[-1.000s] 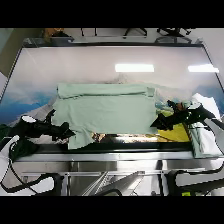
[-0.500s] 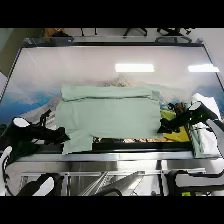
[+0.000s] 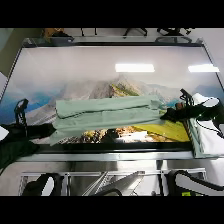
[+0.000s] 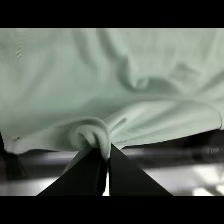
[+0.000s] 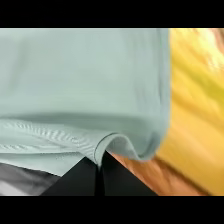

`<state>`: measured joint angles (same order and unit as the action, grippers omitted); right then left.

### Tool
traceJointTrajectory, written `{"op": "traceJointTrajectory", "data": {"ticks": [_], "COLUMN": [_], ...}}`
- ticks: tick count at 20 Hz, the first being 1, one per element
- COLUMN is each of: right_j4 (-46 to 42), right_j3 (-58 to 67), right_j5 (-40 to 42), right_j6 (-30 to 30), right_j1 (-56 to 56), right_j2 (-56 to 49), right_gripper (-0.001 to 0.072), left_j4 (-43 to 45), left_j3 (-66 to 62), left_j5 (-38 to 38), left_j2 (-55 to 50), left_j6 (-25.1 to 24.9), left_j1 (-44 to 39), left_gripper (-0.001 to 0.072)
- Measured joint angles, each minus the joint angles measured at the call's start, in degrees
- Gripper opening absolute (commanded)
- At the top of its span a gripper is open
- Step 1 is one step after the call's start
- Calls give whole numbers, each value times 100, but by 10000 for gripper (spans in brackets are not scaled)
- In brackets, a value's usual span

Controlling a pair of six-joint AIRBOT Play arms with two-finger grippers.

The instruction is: Fold the shirts.

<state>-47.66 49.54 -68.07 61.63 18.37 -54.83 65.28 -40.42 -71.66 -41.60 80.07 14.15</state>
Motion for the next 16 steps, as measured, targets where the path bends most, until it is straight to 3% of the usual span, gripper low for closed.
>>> {"op": "traceJointTrajectory", "data": {"ticks": [7,11,12,13,15,16], "right_j4": [2494,3257,3333,3342,3187,2979], "right_j3": [20,37,57,103,258,367], "right_j5": [1058,1425,1478,1539,1578,1578], "right_j6": [-1768,-2470,-2577,-2684,-2758,-2712], "right_j1": [-70,-195,-199,-184,-111,-70], "right_j2": [-1040,-1589,-1650,-1683,-1646,-1598], "right_gripper": [15,28,119,214,333,473], "left_j4": [-472,-592,-599,-601,-625,-629], "left_j3": [-1674,-2651,-2896,-3119,-3560,-3773], "left_j5": [933,1069,1040,951,695,518], "left_j2": [-2433,-4037,-4385,-4669,-5134,-5305], "left_j6": [-702,-881,-907,-920,-922,-922], "left_j1": [-271,-444,-463,-476,-490,-487], "left_gripper": [13,19,274,689,702,702]}}
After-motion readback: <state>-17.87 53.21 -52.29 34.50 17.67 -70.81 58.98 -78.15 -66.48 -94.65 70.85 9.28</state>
